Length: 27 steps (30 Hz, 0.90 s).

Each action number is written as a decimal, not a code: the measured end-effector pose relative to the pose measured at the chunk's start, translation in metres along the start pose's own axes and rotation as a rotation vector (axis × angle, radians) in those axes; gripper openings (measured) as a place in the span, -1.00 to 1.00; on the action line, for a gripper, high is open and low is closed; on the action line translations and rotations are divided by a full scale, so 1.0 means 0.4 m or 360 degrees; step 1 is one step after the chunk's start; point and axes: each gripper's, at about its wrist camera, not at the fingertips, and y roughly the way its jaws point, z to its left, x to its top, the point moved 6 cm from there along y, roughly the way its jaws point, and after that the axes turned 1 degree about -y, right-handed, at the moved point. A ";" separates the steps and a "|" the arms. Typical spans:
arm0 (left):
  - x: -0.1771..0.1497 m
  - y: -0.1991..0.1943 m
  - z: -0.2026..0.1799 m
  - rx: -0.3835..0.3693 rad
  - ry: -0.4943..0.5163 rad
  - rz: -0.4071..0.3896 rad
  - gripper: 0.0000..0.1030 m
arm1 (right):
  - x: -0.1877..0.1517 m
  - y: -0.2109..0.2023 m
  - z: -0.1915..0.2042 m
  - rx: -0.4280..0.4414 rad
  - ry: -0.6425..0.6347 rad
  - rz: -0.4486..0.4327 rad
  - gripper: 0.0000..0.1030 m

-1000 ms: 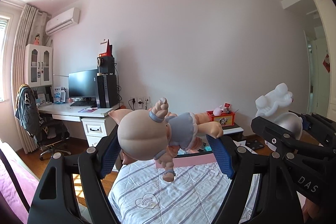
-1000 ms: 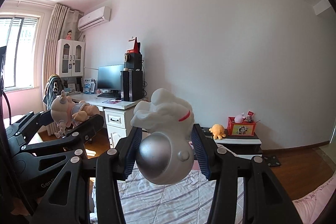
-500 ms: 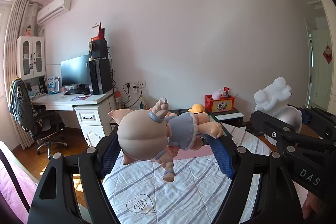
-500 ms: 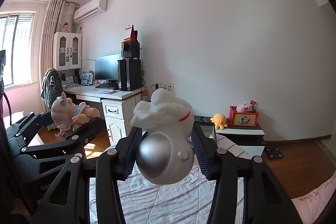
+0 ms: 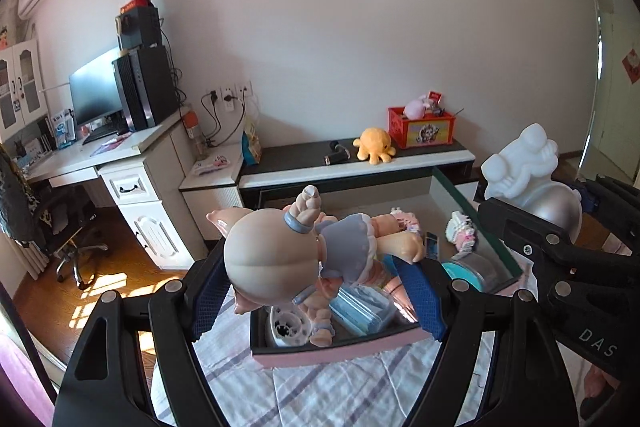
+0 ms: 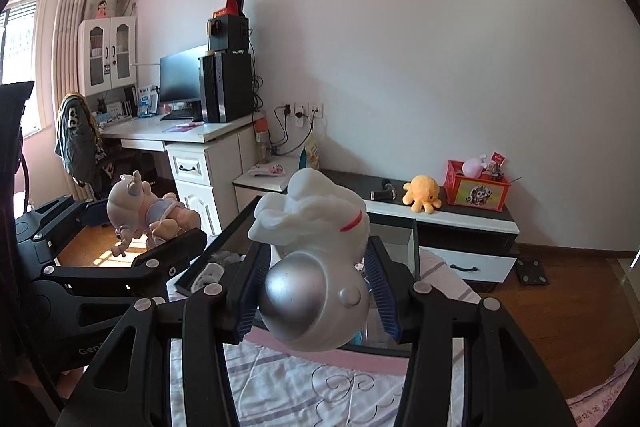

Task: Organize rigid objects
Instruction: 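Lift the doll and astronaut figure over to the pink box, then lower the doll and astronaut into the pink box and open both tools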

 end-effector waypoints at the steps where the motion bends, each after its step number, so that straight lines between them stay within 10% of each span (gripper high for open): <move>1: 0.005 0.043 0.003 -0.0017 -0.0004 0.0037 0.54 | 0.001 0.040 -0.007 0.0005 -0.0008 0.0045 -0.02; 19: -0.003 0.466 0.025 0.0030 -0.0040 0.0586 0.55 | -0.061 0.452 -0.122 -0.0042 0.0042 0.0567 -0.01; 27: 0.002 0.438 0.027 0.0120 0.0004 0.0491 0.71 | -0.051 0.435 -0.138 -0.0076 0.0107 0.0523 0.25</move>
